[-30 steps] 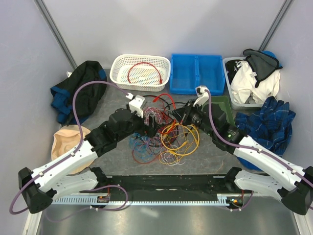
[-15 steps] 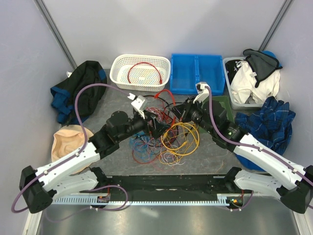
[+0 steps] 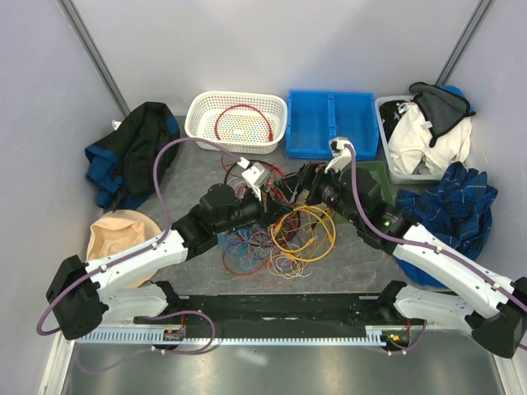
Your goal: Untangle the cables
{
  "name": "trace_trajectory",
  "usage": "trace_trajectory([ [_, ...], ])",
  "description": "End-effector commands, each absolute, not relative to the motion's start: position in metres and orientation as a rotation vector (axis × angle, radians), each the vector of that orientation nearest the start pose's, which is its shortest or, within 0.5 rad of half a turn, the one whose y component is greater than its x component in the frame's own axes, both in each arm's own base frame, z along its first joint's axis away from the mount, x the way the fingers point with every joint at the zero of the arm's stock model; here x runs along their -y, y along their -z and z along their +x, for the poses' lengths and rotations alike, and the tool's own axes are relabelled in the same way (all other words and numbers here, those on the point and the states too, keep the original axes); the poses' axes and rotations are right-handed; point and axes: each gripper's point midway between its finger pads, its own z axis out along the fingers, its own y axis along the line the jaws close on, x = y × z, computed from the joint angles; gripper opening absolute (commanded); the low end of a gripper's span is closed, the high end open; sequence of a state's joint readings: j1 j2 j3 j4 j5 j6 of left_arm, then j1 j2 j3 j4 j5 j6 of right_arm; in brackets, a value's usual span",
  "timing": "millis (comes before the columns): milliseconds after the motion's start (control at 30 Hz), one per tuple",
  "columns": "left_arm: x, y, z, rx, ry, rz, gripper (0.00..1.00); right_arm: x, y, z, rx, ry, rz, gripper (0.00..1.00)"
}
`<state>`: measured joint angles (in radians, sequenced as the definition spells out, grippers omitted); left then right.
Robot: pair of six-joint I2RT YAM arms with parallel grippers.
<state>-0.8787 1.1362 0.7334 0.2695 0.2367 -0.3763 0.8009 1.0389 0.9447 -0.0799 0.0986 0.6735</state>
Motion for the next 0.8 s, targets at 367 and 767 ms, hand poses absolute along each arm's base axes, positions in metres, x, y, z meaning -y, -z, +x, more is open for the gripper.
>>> trace_trajectory([
  [367,0.233,-0.288,0.438,-1.770,0.550,-0.090,0.02,-0.179,-0.305,0.247,-1.678,-0.737,0.214,0.98],
  [767,0.238,-0.287,0.612,-1.727,0.565,-0.183,0.15,-0.175,-0.257,0.250,-1.758,-0.637,0.189,0.98],
])
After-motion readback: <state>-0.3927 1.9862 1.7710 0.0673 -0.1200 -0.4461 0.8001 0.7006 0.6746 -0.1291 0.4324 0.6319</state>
